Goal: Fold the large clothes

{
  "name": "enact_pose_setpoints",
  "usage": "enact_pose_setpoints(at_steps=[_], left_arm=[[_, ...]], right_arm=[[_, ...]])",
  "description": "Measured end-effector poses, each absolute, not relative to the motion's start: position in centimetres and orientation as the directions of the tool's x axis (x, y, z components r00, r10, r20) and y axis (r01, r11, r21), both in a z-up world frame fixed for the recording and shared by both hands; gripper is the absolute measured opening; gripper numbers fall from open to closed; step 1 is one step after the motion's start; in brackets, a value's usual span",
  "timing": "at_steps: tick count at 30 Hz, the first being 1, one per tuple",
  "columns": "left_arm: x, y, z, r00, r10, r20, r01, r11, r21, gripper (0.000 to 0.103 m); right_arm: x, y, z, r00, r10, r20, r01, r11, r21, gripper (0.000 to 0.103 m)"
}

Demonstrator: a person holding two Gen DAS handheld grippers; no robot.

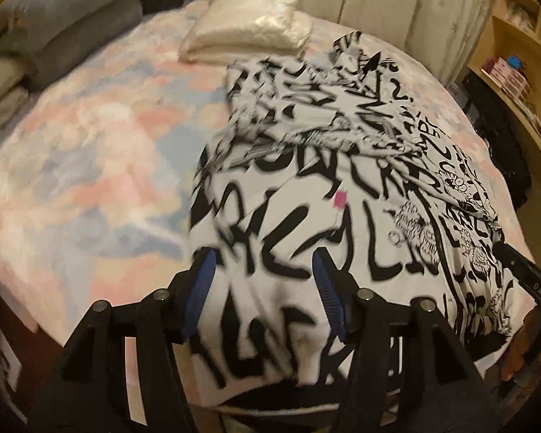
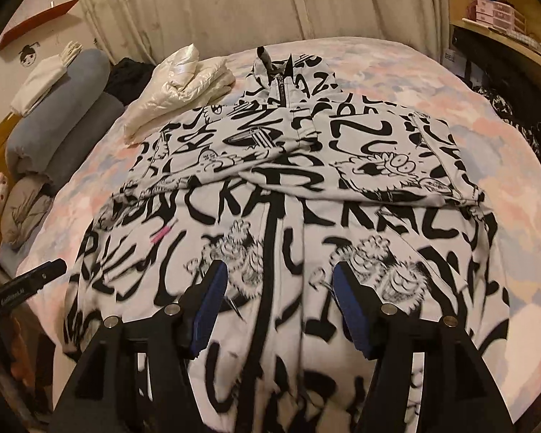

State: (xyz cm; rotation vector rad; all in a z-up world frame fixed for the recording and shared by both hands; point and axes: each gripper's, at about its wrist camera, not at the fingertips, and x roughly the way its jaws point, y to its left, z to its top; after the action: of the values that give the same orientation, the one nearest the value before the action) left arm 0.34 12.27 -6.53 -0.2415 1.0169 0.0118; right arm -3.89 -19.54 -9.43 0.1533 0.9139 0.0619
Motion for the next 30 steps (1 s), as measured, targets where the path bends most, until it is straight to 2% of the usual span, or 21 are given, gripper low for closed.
enact_pose_setpoints(at_steps=[4,9,11,16,20,23,26,30], left_arm=[[-0.9,14.6,-8.2,0.49,-0.158,-0.857,-0.149,0.954,-0.261,0.053],[-1.6,16.7,-10.9,0.409,-0.293,-0.864,-0.173,0.905,-0.388,0.053],[-1.6,16.8,-11.5,0.395,-0.308,-0.866,-0.173,0.9,-0.399,0.053],[-1.0,16.6,-12.7,0.373,-0.307,-0.876,-0.162,0.908,-0.387,0.054],[-0.3,16.0,-13.6,0.364,-0.312,-0.878,-0.141,0.913,-0.383,0.059],[0.1,15.8,-14.0,0.365,-0.328,-0.871,-0.127,0.91,-0.396,0.06],[0.4,16.0,-14.4,0.37,-0.362,-0.856,-0.119,0.895,-0.43,0.06],[0.7,16.7,-14.9,0.375,-0.422,-0.825,-0.091,0.869,-0.486,0.06]], right_arm=[[-6.3,-21.8,-9.3,0.615,0.102,-0.782,0.023,0.989,0.148,0.062],[-9.6,-26.0,-9.0,0.595,0.059,-0.801,0.045,0.993,0.107,0.065],[-11.0,-27.9,-9.0,0.588,0.034,-0.808,0.069,0.993,0.091,0.069],[-14.2,-33.4,-9.9,0.538,0.011,-0.843,0.165,0.979,0.118,0.07],[-16.3,-37.1,-11.6,0.505,0.054,-0.861,0.218,0.958,0.188,0.07],[-17.2,-38.3,-13.7,0.477,0.138,-0.868,0.234,0.932,0.277,0.069],[-17.2,-38.2,-16.2,0.467,0.253,-0.847,0.206,0.901,0.383,0.055],[-17.0,-38.0,-18.4,0.491,0.305,-0.816,0.173,0.884,0.435,0.054]])
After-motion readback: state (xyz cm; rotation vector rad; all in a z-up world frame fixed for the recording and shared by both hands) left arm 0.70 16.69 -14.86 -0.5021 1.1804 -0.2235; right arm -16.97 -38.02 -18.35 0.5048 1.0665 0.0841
